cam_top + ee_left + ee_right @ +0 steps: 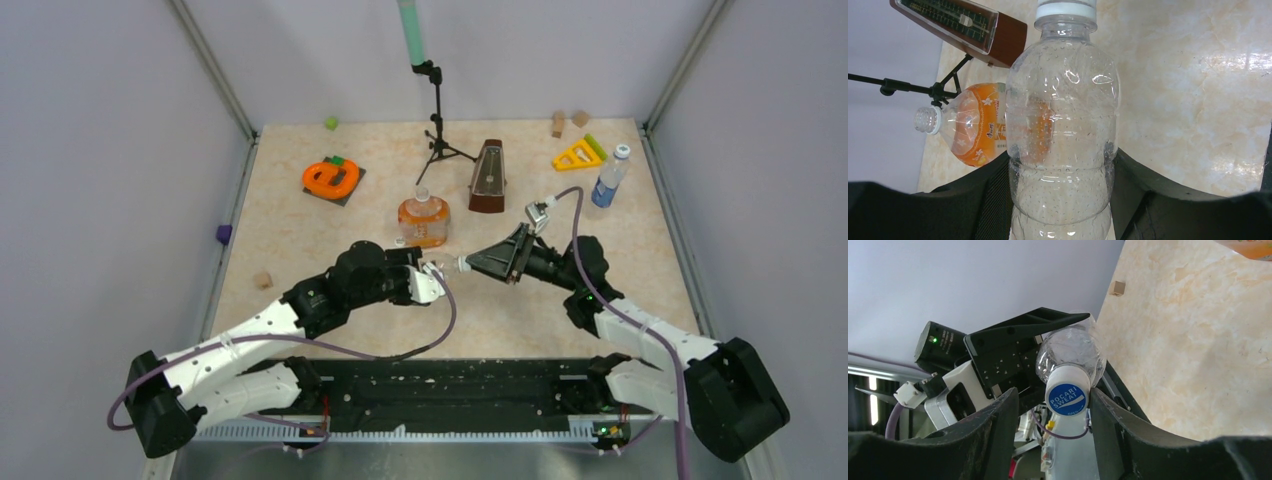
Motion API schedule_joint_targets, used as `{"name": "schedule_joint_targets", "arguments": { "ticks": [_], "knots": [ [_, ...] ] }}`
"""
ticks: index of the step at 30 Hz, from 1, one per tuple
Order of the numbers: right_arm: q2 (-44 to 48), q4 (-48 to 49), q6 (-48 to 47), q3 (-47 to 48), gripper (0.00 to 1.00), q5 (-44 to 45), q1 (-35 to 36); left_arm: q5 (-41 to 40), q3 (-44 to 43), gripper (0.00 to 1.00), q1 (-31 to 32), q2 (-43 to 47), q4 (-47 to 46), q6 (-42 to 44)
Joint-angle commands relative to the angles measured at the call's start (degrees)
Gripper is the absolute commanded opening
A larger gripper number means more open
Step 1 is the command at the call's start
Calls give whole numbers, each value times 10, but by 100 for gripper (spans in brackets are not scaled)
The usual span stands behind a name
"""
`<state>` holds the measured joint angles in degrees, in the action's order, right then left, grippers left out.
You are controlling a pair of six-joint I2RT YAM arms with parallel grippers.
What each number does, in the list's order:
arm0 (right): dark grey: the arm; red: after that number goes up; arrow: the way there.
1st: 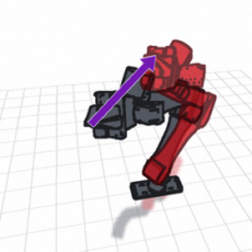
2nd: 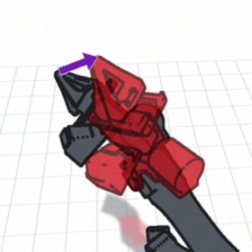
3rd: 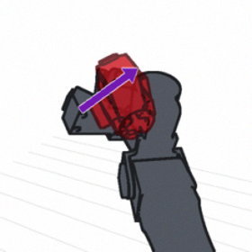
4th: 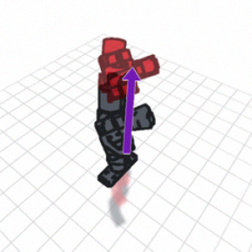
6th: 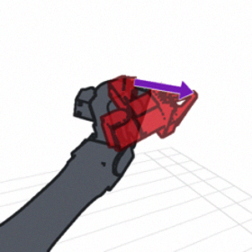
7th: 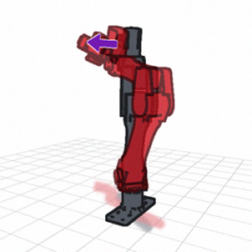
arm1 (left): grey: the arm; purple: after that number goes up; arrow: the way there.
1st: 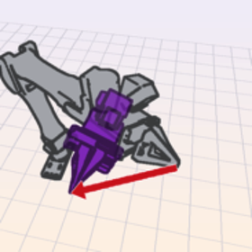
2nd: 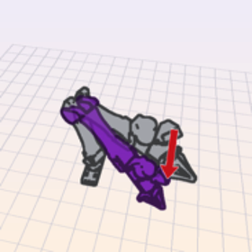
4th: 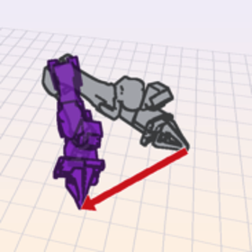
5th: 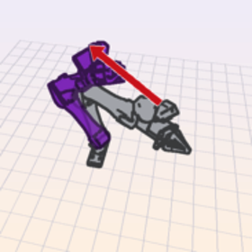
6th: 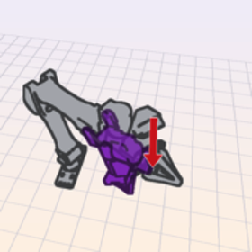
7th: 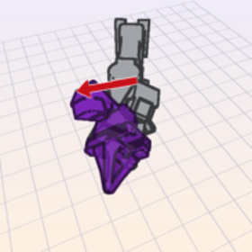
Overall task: Unscrew the bottle caps
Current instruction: Unscrew the bottle cap from the plastic bottle.
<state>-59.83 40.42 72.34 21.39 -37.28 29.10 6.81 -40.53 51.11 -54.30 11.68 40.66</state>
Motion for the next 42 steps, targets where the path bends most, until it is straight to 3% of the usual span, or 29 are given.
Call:
{"name": "schedule_joint_targets", "arguments": {
  "ticks": [1, 9, 12, 17, 22, 27, 30, 36, 40, 42],
  "knots": [
    [-11, 66, 17, 4, 52, -21, 8, 8, -30, 0, 3, -3, -7, 0],
    [-11, 40, -3, 7, 45, -20, 11, 15, -34, 0, 5, -3, 0, 0],
    [-11, 33, -7, 7, 33, -18, 11, 15, -35, 0, 6, -5, 5, -4],
    [-12, 16, -19, 9, 29, -15, 11, 17, -36, 0, 6, -6, 5, -5],
    [-8, -32, -74, 23, 11, -24, 11, 29, -40, 0, 7, -4, 7, -14],
    [6, -69, -156, 44, 4, -41, 14, 72, -48, 0, 6, 3, -1, -62],
    [7, -71, -208, 63, 2, -89, 16, 106, -64, 0, 6, -1, 14, -81],
    [7, -205, -345, 127, 0, -157, 16, 191, -123, 0, 6, -7, 64, -100],
    [15, -243, -401, 151, 0, -190, 16, 230, -148, 0, 5, 0, 86, -106],
    [23, -255, -423, 152, 5, -190, 16, 244, -159, 0, 6, -1, 100, -107]
  ]
}}
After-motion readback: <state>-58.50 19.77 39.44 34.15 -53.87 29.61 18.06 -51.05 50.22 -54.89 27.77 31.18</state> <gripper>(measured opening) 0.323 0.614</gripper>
